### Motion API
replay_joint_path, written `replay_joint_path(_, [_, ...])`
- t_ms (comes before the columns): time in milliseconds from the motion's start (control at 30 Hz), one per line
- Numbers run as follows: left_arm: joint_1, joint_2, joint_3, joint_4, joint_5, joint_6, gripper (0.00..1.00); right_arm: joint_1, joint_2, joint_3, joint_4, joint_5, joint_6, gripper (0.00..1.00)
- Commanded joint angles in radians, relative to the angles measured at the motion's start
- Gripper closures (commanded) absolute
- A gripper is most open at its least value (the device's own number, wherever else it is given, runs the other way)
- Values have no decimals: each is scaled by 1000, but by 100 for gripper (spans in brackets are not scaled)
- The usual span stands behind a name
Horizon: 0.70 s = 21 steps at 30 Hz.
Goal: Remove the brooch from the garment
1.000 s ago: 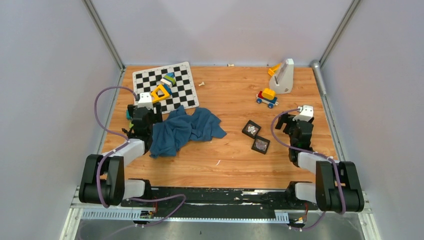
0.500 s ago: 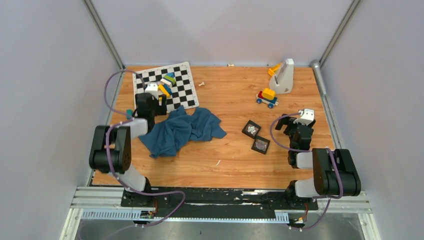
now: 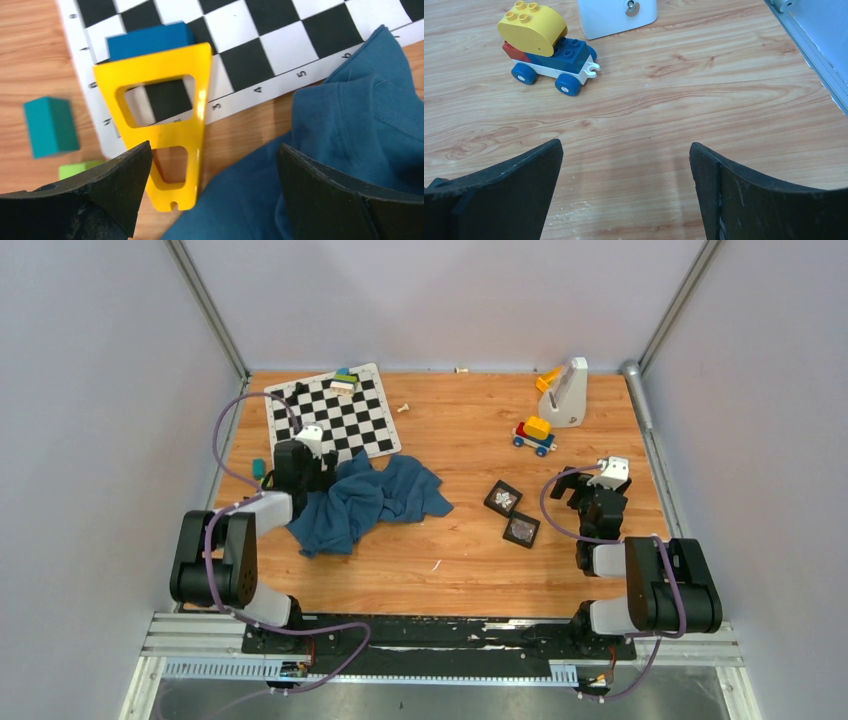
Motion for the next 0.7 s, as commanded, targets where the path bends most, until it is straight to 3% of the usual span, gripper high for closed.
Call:
replay_joint_path(0, [6,-99,-149,401,-108,-36,0,-4,-14,19,53,-7,2,0])
replay_joint_path(133, [7,-130,-186,449,-100,-34,0,-4,-14,19,51,-6,1,0])
replay_joint_path(200, [7,-166,-257,556,-109,-38,0,-4,-15,19,52,-7,2,0])
replay_joint_path(333, [7,-119,-456,943,-92,-30,0,-4,-15,18,53,-7,2,0])
replay_joint_path(433, [9,-155,-400,785,-74,-28,0,-4,-14,18,52,-7,2,0])
replay_joint_path(500, [16,-133,-410,852,-83,-39,0,-4,-15,20,51,-6,2,0])
replay_joint_path(667, [17,-133,-408,836,-90,-44,0,-4,-15,19,51,-6,2,0])
